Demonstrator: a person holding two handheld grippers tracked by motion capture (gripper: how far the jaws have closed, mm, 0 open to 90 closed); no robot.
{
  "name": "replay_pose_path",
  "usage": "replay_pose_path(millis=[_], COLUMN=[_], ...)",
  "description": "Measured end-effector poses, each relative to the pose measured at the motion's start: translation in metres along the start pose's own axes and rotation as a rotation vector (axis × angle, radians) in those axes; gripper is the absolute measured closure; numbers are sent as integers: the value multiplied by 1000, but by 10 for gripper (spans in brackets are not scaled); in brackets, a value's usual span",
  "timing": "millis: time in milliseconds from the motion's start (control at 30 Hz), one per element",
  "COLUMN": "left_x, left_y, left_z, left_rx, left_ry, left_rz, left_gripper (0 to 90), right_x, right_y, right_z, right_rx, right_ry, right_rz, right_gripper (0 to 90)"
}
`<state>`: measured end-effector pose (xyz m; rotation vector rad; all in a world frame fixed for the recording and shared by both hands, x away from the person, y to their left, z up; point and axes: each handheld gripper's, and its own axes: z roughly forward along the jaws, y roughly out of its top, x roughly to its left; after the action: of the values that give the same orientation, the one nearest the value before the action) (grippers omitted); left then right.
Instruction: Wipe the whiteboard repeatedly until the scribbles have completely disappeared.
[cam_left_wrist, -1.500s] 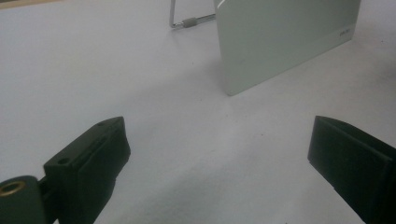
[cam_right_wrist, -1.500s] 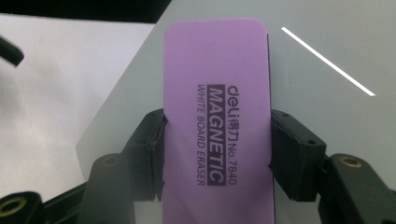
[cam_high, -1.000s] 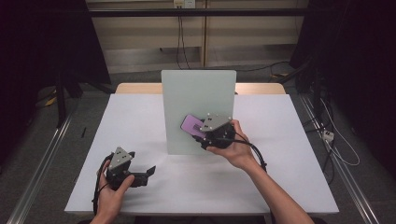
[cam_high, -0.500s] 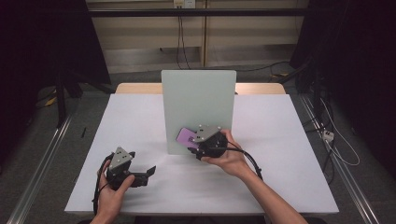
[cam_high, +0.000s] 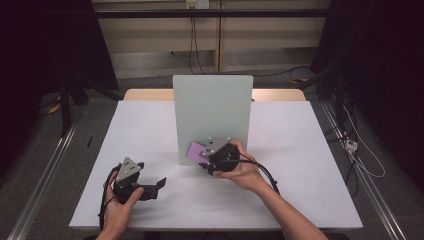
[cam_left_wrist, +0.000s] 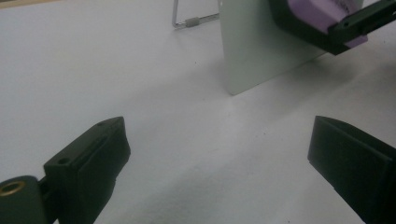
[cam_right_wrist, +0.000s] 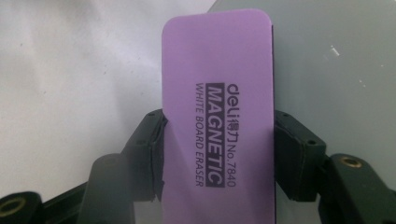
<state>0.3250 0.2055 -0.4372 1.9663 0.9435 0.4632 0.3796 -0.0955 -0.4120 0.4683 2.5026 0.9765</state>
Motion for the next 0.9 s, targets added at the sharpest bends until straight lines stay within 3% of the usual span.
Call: replay_pose_path(millis=[300, 567, 700, 900], left_x=[0, -1, -1, -1], left_y=[0, 0, 0, 0], left_z=[0, 1, 2, 2], left_rx=[0, 1, 1, 5], left_ry=[-5, -2, -6, -5], left_rz=[-3, -7, -2, -3], left_gripper=[52, 52, 52, 52], right_x=[-26, -49, -45, -28], right_y=[-6, -8, -14, -31], right_z=[-39, -73, -70, -51], right_rx=[-90, -144, -131, -86], right_ry=[-86, -174, -177, -118], right_rz=[82, 126, 116, 93], right_gripper=[417, 416, 417, 417])
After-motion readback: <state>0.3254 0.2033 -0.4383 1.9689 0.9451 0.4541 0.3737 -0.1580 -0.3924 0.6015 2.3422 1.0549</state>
